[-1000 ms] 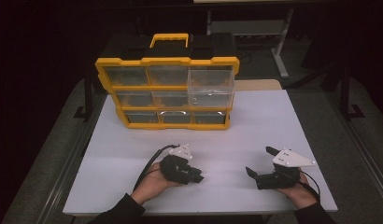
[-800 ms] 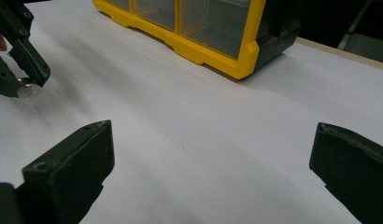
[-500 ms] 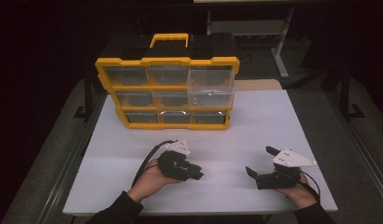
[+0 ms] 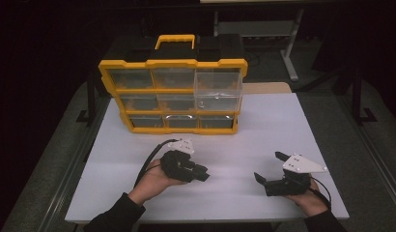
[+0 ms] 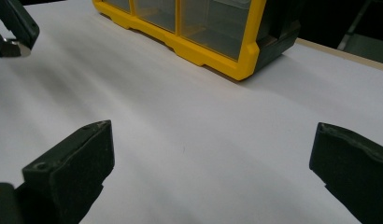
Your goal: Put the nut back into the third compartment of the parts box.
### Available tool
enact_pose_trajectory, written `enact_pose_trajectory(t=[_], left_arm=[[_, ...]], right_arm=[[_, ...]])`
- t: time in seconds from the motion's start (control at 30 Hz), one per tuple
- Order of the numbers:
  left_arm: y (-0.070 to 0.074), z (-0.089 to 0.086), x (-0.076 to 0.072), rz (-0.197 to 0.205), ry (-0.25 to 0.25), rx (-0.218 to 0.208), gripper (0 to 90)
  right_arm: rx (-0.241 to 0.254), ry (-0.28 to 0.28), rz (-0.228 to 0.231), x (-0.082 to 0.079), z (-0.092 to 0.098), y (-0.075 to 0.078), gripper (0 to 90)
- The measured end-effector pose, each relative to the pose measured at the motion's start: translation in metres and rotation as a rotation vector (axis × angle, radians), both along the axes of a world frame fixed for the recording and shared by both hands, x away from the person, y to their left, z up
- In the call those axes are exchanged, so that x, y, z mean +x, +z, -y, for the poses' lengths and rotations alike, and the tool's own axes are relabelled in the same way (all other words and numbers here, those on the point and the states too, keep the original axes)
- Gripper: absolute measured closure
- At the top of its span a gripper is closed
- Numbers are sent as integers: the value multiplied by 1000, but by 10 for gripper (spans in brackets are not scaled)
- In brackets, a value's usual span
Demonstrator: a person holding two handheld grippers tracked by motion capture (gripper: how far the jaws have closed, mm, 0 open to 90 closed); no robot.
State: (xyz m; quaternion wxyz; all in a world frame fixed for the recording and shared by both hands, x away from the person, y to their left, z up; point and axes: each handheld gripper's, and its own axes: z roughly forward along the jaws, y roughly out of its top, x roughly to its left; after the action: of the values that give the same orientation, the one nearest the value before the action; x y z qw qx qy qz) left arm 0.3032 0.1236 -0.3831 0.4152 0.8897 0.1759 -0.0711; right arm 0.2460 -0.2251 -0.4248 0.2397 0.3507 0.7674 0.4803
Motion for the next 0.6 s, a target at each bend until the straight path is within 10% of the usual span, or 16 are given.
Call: enact_pose_trajectory(t=[0.6], left_arm=[[44, 3, 10, 38, -38, -46, 706]], right_arm=[[2, -1, 2, 0, 0, 0, 0]])
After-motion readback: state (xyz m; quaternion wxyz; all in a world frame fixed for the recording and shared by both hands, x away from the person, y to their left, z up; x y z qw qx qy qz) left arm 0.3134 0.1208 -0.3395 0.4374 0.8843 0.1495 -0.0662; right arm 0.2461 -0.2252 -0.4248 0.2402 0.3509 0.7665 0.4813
